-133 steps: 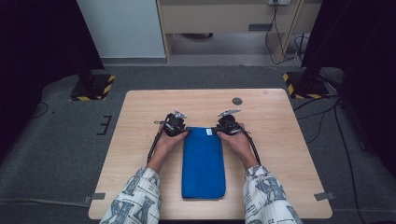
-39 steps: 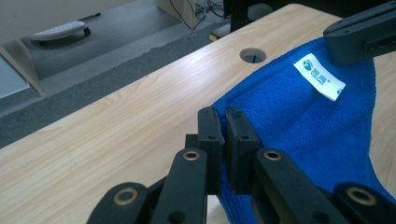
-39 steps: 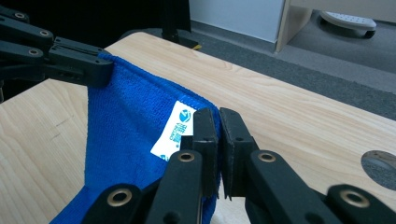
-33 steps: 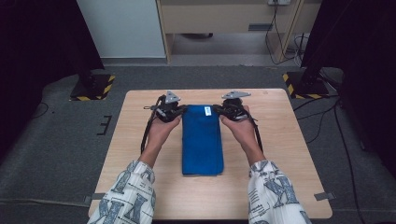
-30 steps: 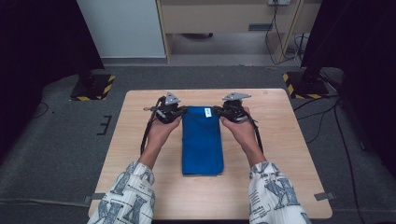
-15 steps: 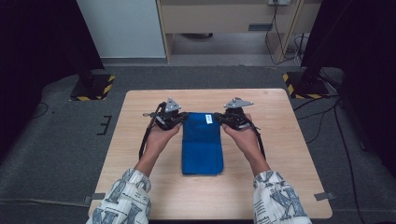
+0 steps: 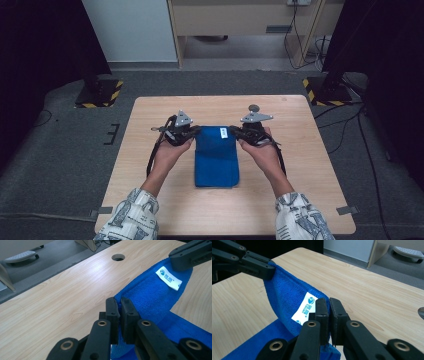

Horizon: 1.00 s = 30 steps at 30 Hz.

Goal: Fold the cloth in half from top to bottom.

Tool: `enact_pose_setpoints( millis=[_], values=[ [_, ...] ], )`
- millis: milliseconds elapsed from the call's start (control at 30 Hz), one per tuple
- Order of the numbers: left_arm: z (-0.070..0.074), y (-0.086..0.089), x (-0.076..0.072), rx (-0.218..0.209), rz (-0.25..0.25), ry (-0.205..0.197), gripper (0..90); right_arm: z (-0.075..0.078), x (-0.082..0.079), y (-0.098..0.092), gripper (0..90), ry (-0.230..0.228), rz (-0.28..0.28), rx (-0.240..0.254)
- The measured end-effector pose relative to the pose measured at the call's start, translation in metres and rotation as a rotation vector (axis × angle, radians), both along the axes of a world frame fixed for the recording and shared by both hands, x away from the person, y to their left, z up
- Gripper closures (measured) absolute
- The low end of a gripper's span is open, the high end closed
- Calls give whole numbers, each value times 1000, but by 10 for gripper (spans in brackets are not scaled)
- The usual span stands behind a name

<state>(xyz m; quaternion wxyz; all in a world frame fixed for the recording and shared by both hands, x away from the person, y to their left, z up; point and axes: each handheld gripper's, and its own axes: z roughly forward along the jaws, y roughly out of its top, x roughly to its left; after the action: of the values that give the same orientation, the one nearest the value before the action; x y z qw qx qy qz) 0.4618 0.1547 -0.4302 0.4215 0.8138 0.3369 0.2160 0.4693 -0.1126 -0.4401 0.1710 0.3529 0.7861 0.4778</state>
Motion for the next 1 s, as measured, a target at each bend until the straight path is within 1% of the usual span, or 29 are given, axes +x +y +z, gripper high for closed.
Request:
enact_pose_setpoints(
  millis=[33, 200, 267, 433, 500, 567, 767, 867, 933, 1000],
  values=[
    [-1, 0, -1, -3, -1, 0, 855, -2, -4, -1, 863, -1, 6, 2],
    [-6, -1, -9, -10, -11, 9, 850, -8, -12, -4, 863, 1, 23, -10],
    [-9, -1, -14, -18, -17, 13, 849, -11, -16, -6, 862, 8, 30, -4],
    [-16, 1, -21, -23, -12, 25, 848, -20, -25, -7, 861, 16, 54, -14],
    [-16, 0, -25, -21, -10, 21, 848, -21, -26, -7, 861, 16, 56, -13],
    [-16, 1, -28, -22, -10, 19, 847, -21, -29, -7, 861, 16, 71, -17],
    [-22, 3, -38, -24, -6, 34, 844, -24, -35, -9, 860, 14, 96, -8],
    [-24, 4, -42, -35, 0, 41, 842, -27, -37, -9, 859, 20, 104, -3],
    [-26, 6, -46, -51, 7, 45, 836, -29, -39, -8, 859, 26, 113, -6],
    [-29, 7, -47, -57, 8, 47, 836, -30, -40, -8, 859, 23, 116, -5]
  ],
)
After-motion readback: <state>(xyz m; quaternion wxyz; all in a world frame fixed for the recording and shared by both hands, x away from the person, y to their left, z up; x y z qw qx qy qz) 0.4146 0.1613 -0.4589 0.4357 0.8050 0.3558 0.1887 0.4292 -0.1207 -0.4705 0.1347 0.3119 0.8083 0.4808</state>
